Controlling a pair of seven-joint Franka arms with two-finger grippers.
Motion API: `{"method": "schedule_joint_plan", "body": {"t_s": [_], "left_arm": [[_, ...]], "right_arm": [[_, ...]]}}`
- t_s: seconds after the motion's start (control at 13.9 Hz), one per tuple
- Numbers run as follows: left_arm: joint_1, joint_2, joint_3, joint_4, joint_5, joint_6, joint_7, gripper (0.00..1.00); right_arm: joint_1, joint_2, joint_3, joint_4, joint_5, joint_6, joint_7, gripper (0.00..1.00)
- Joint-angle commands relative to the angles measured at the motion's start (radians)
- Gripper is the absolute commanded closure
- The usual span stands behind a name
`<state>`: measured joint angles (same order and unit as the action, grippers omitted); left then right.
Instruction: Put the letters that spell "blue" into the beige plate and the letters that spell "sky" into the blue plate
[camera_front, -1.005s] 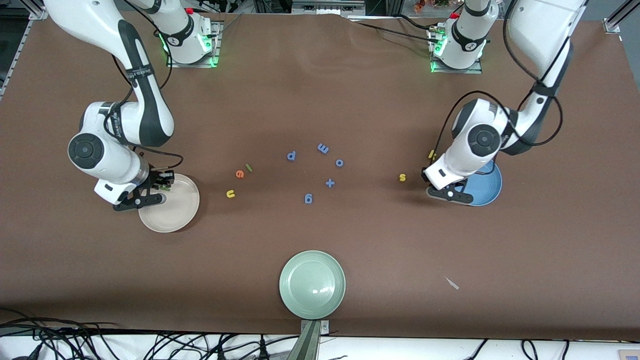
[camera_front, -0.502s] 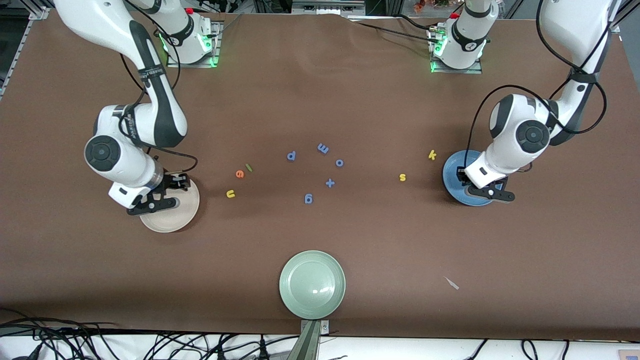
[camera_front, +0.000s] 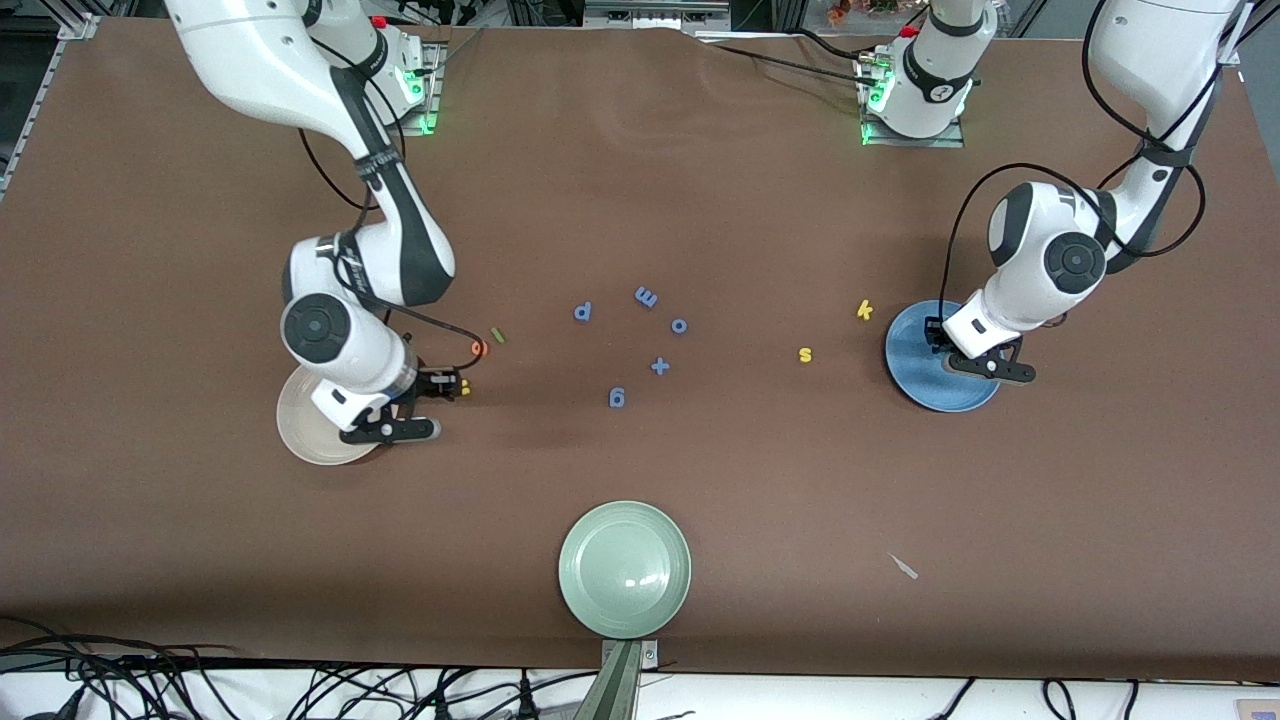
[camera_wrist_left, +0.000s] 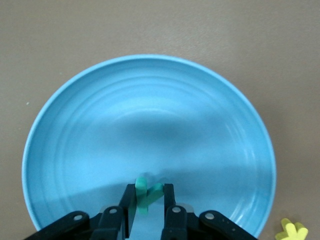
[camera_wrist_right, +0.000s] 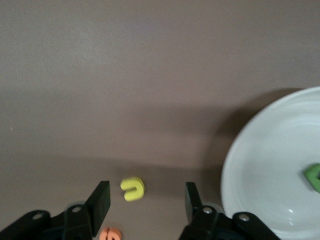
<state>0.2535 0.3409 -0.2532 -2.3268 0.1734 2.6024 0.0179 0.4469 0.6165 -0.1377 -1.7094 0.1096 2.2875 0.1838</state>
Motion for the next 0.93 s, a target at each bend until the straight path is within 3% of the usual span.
{"method": "schedule_joint_plan", "body": {"t_s": [0.0, 0.14, 0.36, 0.43, 0.72, 0.86], "left_arm": [[0.009, -0.01, -0.012, 0.016, -0.017, 0.008, 0.021, 0.26], [0.006, -0.016, -0.027, 0.035, -0.017, -0.027, 0.017, 0.06], [0.001, -0.01, -0.11, 0.106, -0.031, -0.102, -0.121, 0.06], [0.0, -0.005, -0.141, 0.109, -0.023, -0.099, -0.194, 0.01], [-0.063, 0.01, -0.184, 0.126, -0.031, -0.096, -0.345, 0.02], [-0.134, 0.07, -0.182, 0.17, -0.02, -0.096, -0.503, 0.14]], "right_arm": [[0.001, 0.068, 0.032, 0.042, 0.018, 0.062, 0.032, 0.25], [0.004, 0.075, 0.035, 0.034, 0.019, 0.067, 0.034, 0.25], [0.004, 0.069, 0.035, -0.019, 0.027, 0.076, 0.034, 0.25], [0.004, 0.063, 0.035, -0.039, 0.027, 0.072, 0.033, 0.25], [0.004, 0.023, 0.035, -0.104, 0.027, 0.066, 0.036, 0.25], [0.004, 0.012, 0.035, -0.124, 0.027, 0.066, 0.034, 0.25]]}}
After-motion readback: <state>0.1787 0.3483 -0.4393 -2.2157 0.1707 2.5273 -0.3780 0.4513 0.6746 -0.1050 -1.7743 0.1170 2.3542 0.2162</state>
